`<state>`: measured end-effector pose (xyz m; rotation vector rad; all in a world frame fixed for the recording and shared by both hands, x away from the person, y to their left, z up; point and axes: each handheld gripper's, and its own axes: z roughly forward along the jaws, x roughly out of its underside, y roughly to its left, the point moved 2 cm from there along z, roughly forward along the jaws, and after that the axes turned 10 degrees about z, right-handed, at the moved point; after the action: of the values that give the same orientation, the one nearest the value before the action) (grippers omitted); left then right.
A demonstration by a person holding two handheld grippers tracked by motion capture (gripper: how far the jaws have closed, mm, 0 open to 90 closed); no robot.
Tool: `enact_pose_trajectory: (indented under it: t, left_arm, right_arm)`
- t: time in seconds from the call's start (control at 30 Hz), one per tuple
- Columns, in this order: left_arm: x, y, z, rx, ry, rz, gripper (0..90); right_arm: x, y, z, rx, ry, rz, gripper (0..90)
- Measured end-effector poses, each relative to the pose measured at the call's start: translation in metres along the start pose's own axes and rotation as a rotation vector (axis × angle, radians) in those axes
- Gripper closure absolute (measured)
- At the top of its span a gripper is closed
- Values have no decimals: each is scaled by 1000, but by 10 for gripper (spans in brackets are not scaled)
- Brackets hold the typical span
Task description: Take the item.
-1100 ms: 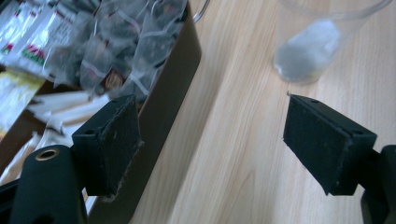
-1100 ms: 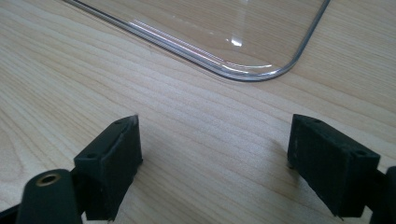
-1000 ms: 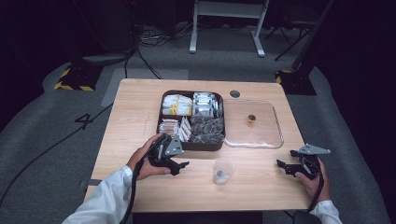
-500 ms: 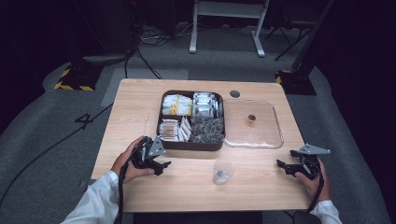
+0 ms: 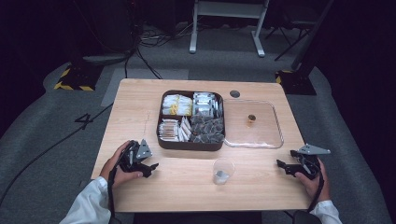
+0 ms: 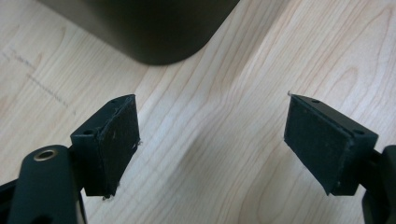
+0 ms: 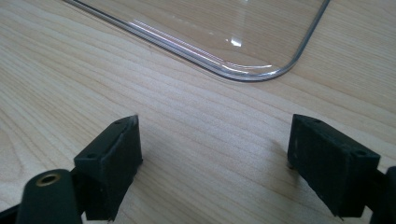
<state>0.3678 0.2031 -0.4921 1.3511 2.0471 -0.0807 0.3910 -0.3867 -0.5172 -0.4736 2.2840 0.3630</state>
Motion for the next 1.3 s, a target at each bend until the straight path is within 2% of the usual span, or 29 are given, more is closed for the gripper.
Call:
enact_pose_trajectory:
  t: [0.27,0.43,0.47,0.53,0.57,0.67,0.73,0.8,0.87,0.97,1.0,1.07,1.13,1.3]
  left_arm:
    - [20,4,-4,-1,-9,-65,182]
    - [30,6,-5,20,-23,-109,177]
    - [34,6,-5,23,-21,-130,177]
    - [36,7,-5,19,-19,-137,177]
    - [41,7,-6,24,-26,-157,177]
    - [45,8,-6,26,-25,-164,176]
    - [52,9,-7,43,-46,-205,175]
    - [54,9,-7,47,-52,-210,173]
    - [59,11,-8,60,-63,-241,171]
    - [66,13,-9,57,-93,-263,165]
    - [69,13,-10,60,-108,-284,164]
    - [69,13,-11,57,-104,-280,164]
    - [68,11,-10,41,-89,-259,158]
    - [67,11,-10,36,-88,-264,153]
  right_arm:
    - [0,0,0,1,-1,-1,179]
    - [0,0,0,2,-1,-3,179]
    - [0,0,0,2,-1,-3,179]
    - [0,0,0,2,-2,-2,179]
    - [0,0,0,2,-1,-3,179]
    - [0,0,0,1,0,-1,179]
    - [0,0,0,0,0,0,179]
    - [0,0,0,0,0,0,179]
    - [0,0,0,1,-1,-2,180]
    - [0,0,0,1,-1,-3,181]
    - [0,0,0,0,-1,-2,181]
    - [0,0,0,0,-1,-2,181]
    - [0,0,0,0,-1,-1,181]
    - [0,0,0,-1,0,-1,183]
